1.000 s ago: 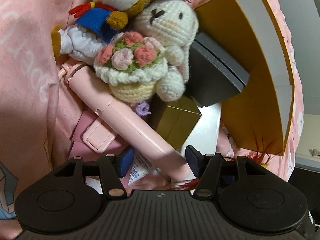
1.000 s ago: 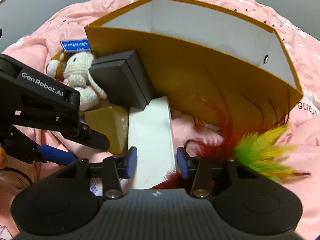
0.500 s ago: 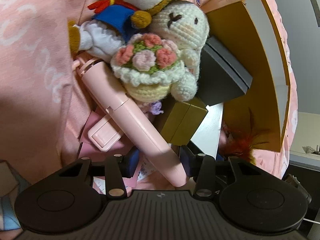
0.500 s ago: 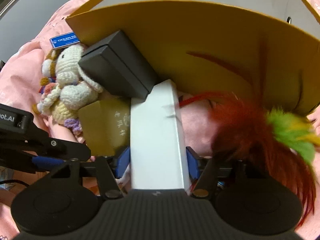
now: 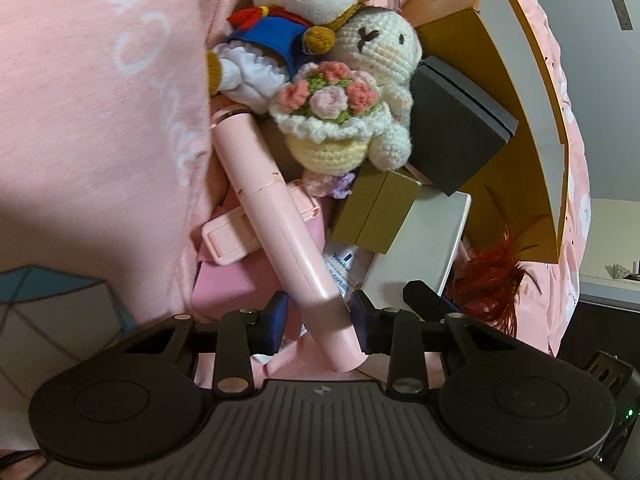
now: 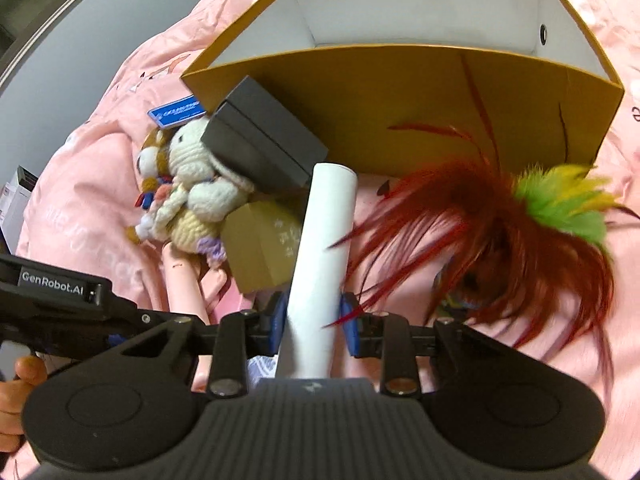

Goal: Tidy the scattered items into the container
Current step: 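Close the right gripper on the white box while the left grips the pink selfie stick, then hold the white box with the right gripper while the left lifts the pink stick, then raise the white box with the right gripper while the left carries the pink stick, then lower the white box into the orange box and open the right gripper, then lower the pink selfie stick into the orange box and open the left gripper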

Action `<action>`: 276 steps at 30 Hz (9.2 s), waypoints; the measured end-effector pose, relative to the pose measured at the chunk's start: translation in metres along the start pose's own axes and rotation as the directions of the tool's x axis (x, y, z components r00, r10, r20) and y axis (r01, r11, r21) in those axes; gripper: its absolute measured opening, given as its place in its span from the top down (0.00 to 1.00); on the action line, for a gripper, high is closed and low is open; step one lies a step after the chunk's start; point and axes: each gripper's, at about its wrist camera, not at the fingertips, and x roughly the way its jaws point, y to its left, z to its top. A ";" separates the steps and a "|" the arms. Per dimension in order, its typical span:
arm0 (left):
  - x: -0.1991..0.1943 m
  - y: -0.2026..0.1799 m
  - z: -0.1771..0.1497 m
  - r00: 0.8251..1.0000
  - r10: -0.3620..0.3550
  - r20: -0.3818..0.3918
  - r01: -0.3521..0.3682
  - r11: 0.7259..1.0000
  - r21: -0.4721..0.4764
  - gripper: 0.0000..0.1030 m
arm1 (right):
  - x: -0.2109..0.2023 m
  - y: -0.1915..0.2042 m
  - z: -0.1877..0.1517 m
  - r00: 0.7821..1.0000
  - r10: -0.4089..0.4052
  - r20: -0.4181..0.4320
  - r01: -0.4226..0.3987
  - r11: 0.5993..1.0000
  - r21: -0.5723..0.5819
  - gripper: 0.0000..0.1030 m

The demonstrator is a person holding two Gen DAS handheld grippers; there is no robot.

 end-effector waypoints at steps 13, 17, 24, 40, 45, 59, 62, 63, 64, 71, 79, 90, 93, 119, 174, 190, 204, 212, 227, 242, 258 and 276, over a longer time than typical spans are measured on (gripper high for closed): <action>0.009 -0.005 0.004 1.000 0.006 0.002 -0.006 0.999 -0.036 0.51 | 0.024 0.020 -0.012 0.997 -0.071 0.009 0.072 0.997 -0.012 0.63; 0.014 -0.014 0.008 0.996 0.063 0.059 -0.062 0.998 -0.024 0.52 | 0.034 0.018 -0.012 0.997 -0.072 -0.004 0.072 0.997 -0.012 0.61; 0.017 -0.018 0.008 0.994 0.074 0.085 -0.075 0.997 0.013 0.57 | 0.040 0.008 -0.013 0.998 -0.067 -0.017 0.067 0.998 0.015 0.63; -0.006 -0.031 -0.015 0.997 0.029 0.071 -0.037 0.993 0.116 0.64 | -0.016 0.013 -0.030 0.993 -0.067 0.093 0.061 0.996 0.060 0.68; -0.019 -0.035 -0.022 0.995 0.015 0.099 -0.029 0.988 0.151 0.64 | -0.033 0.014 -0.038 0.989 -0.069 0.129 0.060 0.996 0.070 0.68; -0.080 -0.005 -0.027 0.985 -0.035 0.168 -0.004 0.975 0.221 0.65 | -0.063 0.019 -0.046 0.974 -0.097 0.204 0.086 0.994 0.062 0.68; -0.086 -0.003 -0.028 0.982 -0.036 0.185 -0.005 0.976 0.216 0.66 | -0.065 0.021 -0.045 0.973 -0.099 0.210 0.089 0.994 0.057 0.68; -0.088 -0.001 -0.028 0.981 -0.038 0.191 -0.003 0.977 0.211 0.66 | -0.065 0.022 -0.045 0.973 -0.098 0.211 0.088 0.995 0.057 0.68; -0.091 0.000 -0.028 0.980 -0.041 0.197 -0.001 0.978 0.207 0.66 | -0.064 0.021 -0.045 0.973 -0.098 0.210 0.087 0.995 0.058 0.68; -0.105 0.002 -0.026 0.971 -0.074 0.228 0.030 0.981 0.193 0.67 | -0.064 0.021 -0.045 0.973 -0.095 0.209 0.083 0.994 0.065 0.68; -0.117 -0.007 -0.032 0.963 -0.114 0.243 0.054 0.970 0.239 0.68 | -0.065 0.022 -0.045 0.972 -0.095 0.213 0.083 0.994 0.065 0.68; -0.121 -0.024 -0.035 0.959 -0.150 0.241 0.059 0.936 0.348 0.71 | -0.067 0.024 -0.044 0.971 -0.091 0.223 0.080 0.995 0.057 0.70; -0.106 -0.026 -0.034 0.969 -0.113 0.221 0.016 0.918 0.397 0.71 | -0.067 0.022 -0.044 0.971 -0.093 0.222 0.080 0.995 0.066 0.70; -0.040 -0.059 -0.050 0.975 0.216 0.044 -0.166 0.592 0.789 0.39 | -0.051 0.016 -0.047 0.984 -0.087 0.158 0.076 0.994 0.074 0.69; -0.023 -0.055 -0.059 0.994 0.079 0.070 -0.101 0.532 0.841 0.70 | -0.058 -0.004 -0.050 0.980 -0.056 0.189 0.025 0.987 0.161 0.70; -0.103 -0.087 -0.016 0.970 -0.111 0.215 -0.109 0.593 0.798 0.70 | -0.091 0.003 -0.010 0.959 -0.039 0.281 0.003 0.992 0.126 0.70; -0.139 -0.134 0.055 0.911 -0.207 0.357 -0.154 0.631 0.760 0.70 | -0.091 0.013 0.100 0.946 -0.032 0.324 0.030 0.999 0.009 0.70; -0.128 -0.147 0.108 0.877 -0.216 0.429 -0.189 0.666 0.722 0.70 | -0.042 0.000 0.173 0.968 -0.071 0.240 0.072 0.997 0.005 0.70; -0.092 -0.129 0.168 0.887 -0.210 0.411 -0.142 0.724 0.675 0.70 | 0.104 0.004 0.231 0.939 -0.345 0.019 0.341 0.916 -0.212 0.70; -0.089 -0.118 0.172 0.889 -0.206 0.409 -0.131 0.742 0.658 0.70 | 0.104 0.019 0.230 0.931 -0.366 -0.008 0.344 0.881 -0.324 0.67; -0.089 -0.117 0.171 0.891 -0.198 0.409 -0.133 0.748 0.651 0.70 | 0.089 -0.010 0.216 0.966 -0.167 -0.197 0.138 0.978 -0.153 0.45; -0.089 -0.115 0.171 0.892 -0.184 0.414 -0.141 0.755 0.640 0.70 | 0.092 -0.035 0.200 0.978 -0.037 -0.205 0.099 0.949 0.301 0.67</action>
